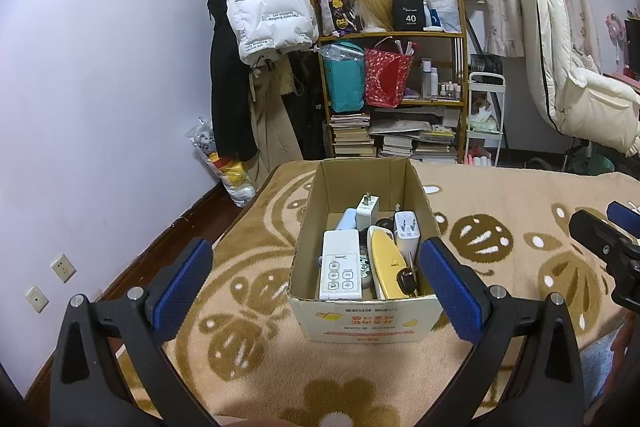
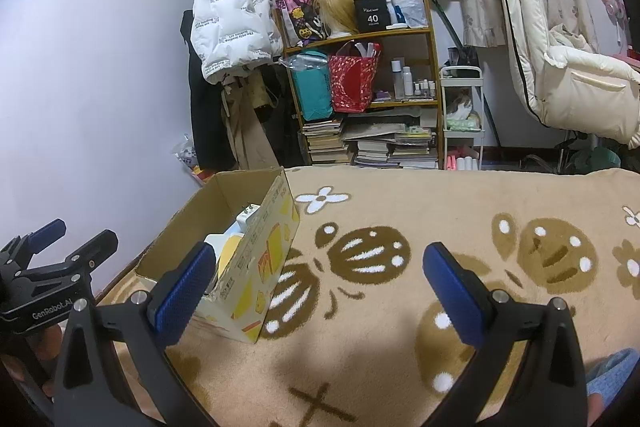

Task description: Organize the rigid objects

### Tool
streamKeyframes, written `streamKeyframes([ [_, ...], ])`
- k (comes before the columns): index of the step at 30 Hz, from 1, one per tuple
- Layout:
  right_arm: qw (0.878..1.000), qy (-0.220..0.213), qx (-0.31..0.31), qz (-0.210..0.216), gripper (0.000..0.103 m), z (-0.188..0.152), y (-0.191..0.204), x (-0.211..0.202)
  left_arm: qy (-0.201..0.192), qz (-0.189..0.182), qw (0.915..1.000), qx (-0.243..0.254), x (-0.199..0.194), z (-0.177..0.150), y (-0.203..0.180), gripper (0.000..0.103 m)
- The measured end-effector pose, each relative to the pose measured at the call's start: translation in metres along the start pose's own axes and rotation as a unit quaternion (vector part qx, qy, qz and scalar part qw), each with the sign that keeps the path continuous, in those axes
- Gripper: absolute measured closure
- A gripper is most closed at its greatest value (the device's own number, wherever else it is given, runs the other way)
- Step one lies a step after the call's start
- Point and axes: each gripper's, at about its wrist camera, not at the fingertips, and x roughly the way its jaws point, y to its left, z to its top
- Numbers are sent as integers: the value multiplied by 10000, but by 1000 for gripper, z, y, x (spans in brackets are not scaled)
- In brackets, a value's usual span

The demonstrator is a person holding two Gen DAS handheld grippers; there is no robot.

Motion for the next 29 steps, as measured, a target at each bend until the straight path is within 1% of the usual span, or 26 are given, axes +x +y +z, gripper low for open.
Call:
streamKeyframes([
  [7,10000,8,0,-9,0,1,0,-1,2,-3,10000,5,0,0,0,1],
  [11,10000,-63,-23,-7,0,2,-2,-3,17,-6,10000,-1,0,0,0,1],
  [29,10000,0,-29,-2,0,5,-6,-1,20,3,10000,30,0,-1,-1,1],
])
